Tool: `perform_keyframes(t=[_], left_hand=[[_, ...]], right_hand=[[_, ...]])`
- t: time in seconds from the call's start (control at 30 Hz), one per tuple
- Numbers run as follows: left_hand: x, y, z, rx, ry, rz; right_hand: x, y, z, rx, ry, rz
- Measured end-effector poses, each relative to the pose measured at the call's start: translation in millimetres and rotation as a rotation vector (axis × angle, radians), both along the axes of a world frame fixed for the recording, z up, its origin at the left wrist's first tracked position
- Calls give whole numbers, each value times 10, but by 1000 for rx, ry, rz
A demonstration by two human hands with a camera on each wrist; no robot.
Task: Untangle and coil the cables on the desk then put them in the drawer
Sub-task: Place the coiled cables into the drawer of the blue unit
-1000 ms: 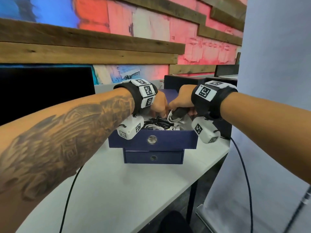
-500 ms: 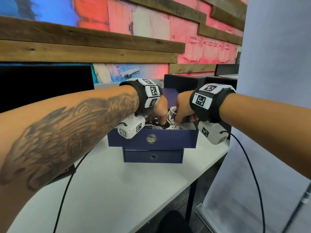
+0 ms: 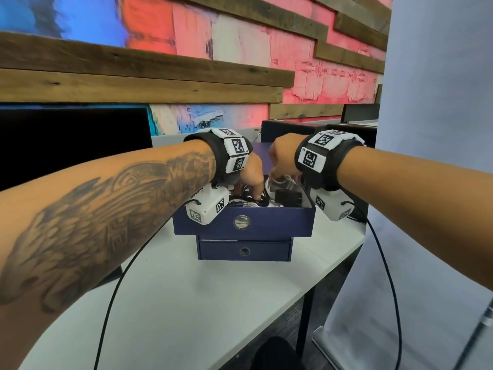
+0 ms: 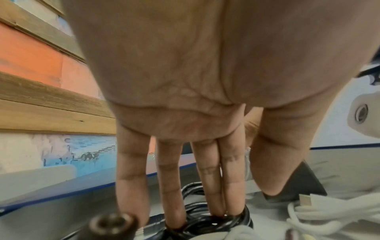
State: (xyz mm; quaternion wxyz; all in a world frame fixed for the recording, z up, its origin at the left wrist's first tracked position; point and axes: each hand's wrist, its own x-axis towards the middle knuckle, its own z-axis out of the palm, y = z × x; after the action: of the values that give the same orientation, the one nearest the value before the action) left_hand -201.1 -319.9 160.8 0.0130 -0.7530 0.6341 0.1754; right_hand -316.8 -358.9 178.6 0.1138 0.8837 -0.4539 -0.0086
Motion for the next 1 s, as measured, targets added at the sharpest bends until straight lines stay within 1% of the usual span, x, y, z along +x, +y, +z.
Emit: perform_keyframes(t=[0.13, 0.23, 0.37, 0.53, 0.6, 0.67, 0.7, 0.77, 0.83, 0.87, 0.93, 1.0], left_hand=[[-7, -10, 2, 3, 1, 6], [12, -7, 5, 9, 12, 20], [10, 23, 8, 6, 9, 15], [-3, 60, 22, -1, 17, 2], [-5, 74, 27, -13, 31, 5], [14, 99, 37, -33, 41, 1], [34, 114, 46, -45, 45, -4], [59, 152, 69, -71, 68, -8], [86, 164, 84, -93, 101, -6], [97, 175, 90, -115, 123, 6], [115, 207, 92, -161, 223, 50], [146, 218, 107, -204, 275, 48]], right_hand=[[93, -73, -106, 41, 112, -22], [99, -111, -122, 57, 123, -18], [38, -119, -105, 198, 112, -52], [22, -157, -301, 266, 148, -104], [-11, -180, -340, 208, 122, -84], [-74, -173, -268, 80, 73, -16], [-106, -168, -218, 46, 51, 25], [-143, -130, -146, 119, 42, 67], [-128, -101, -139, 198, 115, 49], [-107, -110, -153, 187, 165, 41], [-71, -143, -211, 90, 231, 43], [-74, -160, -253, -2, 222, 50]])
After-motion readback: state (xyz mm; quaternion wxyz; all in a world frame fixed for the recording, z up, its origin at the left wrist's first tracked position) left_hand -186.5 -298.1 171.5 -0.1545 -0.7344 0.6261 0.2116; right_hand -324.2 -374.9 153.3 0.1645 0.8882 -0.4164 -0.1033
